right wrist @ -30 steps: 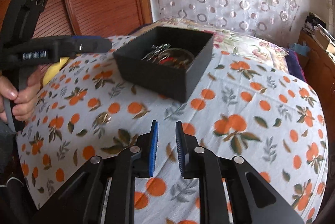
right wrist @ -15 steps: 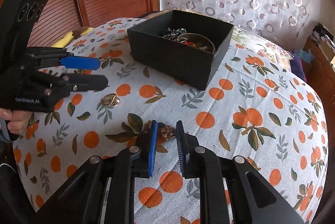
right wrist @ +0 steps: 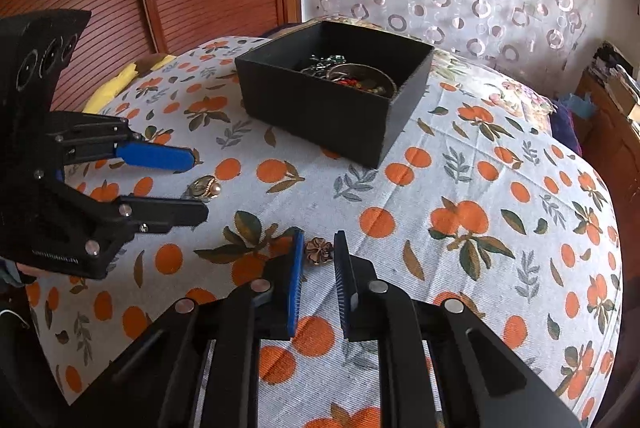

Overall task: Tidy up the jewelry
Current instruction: 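Grasp the gold ring with the left tool while the right tool grasps the brown flower earring, then carry the ring and flower earring into the box and open both tools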

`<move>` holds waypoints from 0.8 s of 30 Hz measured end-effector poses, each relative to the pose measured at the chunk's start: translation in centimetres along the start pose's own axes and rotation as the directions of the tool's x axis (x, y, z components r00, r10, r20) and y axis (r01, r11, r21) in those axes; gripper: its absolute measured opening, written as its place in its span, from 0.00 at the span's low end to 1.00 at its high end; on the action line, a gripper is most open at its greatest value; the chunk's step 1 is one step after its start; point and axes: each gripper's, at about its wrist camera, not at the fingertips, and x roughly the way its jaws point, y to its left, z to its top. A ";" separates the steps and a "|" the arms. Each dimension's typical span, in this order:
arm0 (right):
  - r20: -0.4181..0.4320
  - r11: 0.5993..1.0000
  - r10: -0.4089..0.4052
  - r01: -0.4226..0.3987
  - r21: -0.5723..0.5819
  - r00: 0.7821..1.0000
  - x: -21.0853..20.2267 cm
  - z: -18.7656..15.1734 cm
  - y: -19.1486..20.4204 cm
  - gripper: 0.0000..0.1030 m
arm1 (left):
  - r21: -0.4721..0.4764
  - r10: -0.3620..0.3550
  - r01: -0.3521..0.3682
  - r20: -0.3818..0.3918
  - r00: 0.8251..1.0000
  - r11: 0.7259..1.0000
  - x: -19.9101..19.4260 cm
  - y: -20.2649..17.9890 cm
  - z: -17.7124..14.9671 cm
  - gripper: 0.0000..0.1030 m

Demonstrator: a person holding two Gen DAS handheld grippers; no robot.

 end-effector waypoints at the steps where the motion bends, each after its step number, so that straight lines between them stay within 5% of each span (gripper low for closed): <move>1: 0.001 1.000 -0.002 0.002 0.003 1.000 0.0 0.0 -0.1 0.16 | 0.005 0.002 -0.002 -0.002 1.000 1.000 0.1 -0.1 0.0 0.44; 4: 0.006 1.000 -0.002 0.002 0.012 1.000 -0.2 0.1 -0.3 0.16 | 0.025 0.020 -0.020 0.001 1.000 0.999 0.3 -0.5 0.2 0.37; 6: 0.007 1.000 0.008 -0.008 0.020 1.000 -0.2 0.1 -0.4 0.16 | 0.037 0.031 -0.031 0.000 1.000 0.999 0.4 -0.6 0.2 0.18; 24: 0.087 1.000 0.003 -0.005 0.022 0.996 -1.3 3.8 -1.7 0.16 | 0.000 0.054 -0.054 0.093 0.994 0.999 -2.1 1.1 3.2 0.17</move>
